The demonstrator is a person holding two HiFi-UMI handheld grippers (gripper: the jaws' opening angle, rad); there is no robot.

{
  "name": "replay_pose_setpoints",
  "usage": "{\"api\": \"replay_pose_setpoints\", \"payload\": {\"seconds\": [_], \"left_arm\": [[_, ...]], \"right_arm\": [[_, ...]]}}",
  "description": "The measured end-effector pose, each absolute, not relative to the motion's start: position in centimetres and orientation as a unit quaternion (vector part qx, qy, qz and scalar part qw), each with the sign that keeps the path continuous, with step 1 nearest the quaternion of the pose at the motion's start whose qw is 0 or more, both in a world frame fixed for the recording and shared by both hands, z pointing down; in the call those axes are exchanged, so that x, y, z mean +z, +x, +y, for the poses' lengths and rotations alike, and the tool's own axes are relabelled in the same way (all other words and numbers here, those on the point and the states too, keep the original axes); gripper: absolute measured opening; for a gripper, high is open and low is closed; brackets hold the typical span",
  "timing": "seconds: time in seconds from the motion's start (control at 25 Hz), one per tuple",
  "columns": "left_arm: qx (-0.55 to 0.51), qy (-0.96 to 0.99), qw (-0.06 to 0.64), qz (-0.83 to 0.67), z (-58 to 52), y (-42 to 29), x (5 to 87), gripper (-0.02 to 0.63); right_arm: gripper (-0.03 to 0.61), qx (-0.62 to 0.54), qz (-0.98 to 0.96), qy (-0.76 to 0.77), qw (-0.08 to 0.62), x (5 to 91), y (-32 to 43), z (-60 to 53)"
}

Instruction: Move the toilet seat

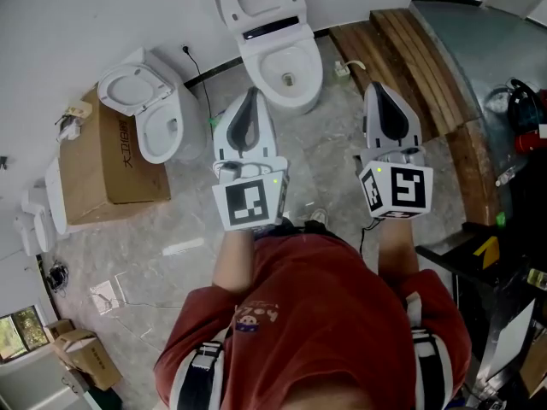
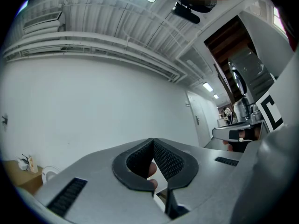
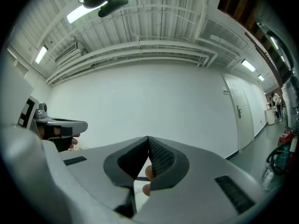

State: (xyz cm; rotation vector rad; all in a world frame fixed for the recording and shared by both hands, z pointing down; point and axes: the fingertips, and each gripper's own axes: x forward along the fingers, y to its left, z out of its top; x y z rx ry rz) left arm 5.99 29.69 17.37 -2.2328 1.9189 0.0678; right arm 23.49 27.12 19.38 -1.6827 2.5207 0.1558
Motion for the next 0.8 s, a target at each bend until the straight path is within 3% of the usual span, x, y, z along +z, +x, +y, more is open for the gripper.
{"api": "replay_pose_setpoints", "payload": {"seconds": [0.8], "left_arm": [[0.005, -0.756, 0.090, 0.648, 24.8, 6.6, 18.9, 0.011]], "right_arm": [[0.013, 0.026, 0.836, -0.545, 0.054, 21.3, 23.4, 22.3]]}}
